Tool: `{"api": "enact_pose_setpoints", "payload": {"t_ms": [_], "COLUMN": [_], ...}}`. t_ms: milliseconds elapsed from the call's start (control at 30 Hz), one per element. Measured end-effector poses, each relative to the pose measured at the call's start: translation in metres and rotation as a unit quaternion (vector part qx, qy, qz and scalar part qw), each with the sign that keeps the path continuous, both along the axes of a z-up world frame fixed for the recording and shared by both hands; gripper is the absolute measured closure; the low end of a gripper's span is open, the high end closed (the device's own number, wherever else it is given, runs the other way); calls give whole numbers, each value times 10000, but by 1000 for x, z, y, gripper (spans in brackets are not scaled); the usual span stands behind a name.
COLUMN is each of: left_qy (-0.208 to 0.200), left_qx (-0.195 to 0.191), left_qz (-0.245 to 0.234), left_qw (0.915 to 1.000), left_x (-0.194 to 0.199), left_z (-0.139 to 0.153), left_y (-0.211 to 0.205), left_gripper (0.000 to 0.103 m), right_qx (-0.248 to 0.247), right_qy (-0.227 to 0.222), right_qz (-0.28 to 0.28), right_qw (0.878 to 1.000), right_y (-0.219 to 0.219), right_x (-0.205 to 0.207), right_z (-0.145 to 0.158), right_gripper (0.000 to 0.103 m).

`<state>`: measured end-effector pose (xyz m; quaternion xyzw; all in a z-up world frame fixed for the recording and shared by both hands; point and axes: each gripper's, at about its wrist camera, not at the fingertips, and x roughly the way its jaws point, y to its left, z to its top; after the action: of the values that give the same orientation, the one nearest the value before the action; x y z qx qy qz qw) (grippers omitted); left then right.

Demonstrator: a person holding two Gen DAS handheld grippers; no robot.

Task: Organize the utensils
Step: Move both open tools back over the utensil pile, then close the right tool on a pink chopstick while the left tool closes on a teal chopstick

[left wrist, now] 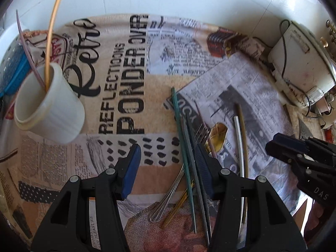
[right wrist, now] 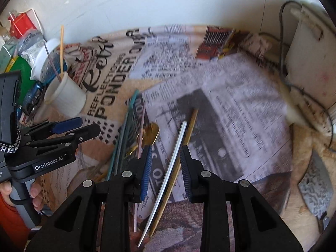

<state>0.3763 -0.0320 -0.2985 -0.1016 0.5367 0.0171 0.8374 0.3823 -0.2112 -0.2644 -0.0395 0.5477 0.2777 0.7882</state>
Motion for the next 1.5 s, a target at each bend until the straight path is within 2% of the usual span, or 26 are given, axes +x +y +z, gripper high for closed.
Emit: {"api": "enact_pose_setpoints", "payload": {"t_ms": [200, 433, 533, 600, 733, 867, 1133, 1500], "left_qy": [193, 271, 245, 219, 172, 191, 434, 523], "left_qx": [-75, -236, -302, -325, -386, -465, -729, -490], "left_qz": [23, 29, -12, -52, -185, -289, -422, -450], "left_qw": [9998, 9994, 9992, 9992, 9989, 9983, 9955, 9964], "left_x": [-3, -6, -6, -5, -2, 2, 14, 32], "left_z": [-18, -26, -24, -23, -20, -20, -33, -36], "left_y": [2, 7, 7, 6, 1, -6, -16, -22], "left_gripper": [58, 75, 81, 81, 85, 88, 96, 97], "right_qx": [51, -23, -48, -126, -165, -342, -210, -231], "right_qy": [456, 602, 642, 630, 609, 416, 521, 514], "right_qz": [205, 463, 497, 517, 549, 651, 485, 522], "right_qw": [9987, 9971, 9967, 9966, 9965, 9964, 9972, 9970], "right_y": [17, 39, 44, 48, 49, 57, 35, 27], "right_x": [-3, -3, 0, 1, 3, 3, 1, 2], "right_z": [-29, -49, -53, -55, -51, -50, -49, -48], "right_gripper": [78, 78, 84, 89, 91, 97, 98, 97]}}
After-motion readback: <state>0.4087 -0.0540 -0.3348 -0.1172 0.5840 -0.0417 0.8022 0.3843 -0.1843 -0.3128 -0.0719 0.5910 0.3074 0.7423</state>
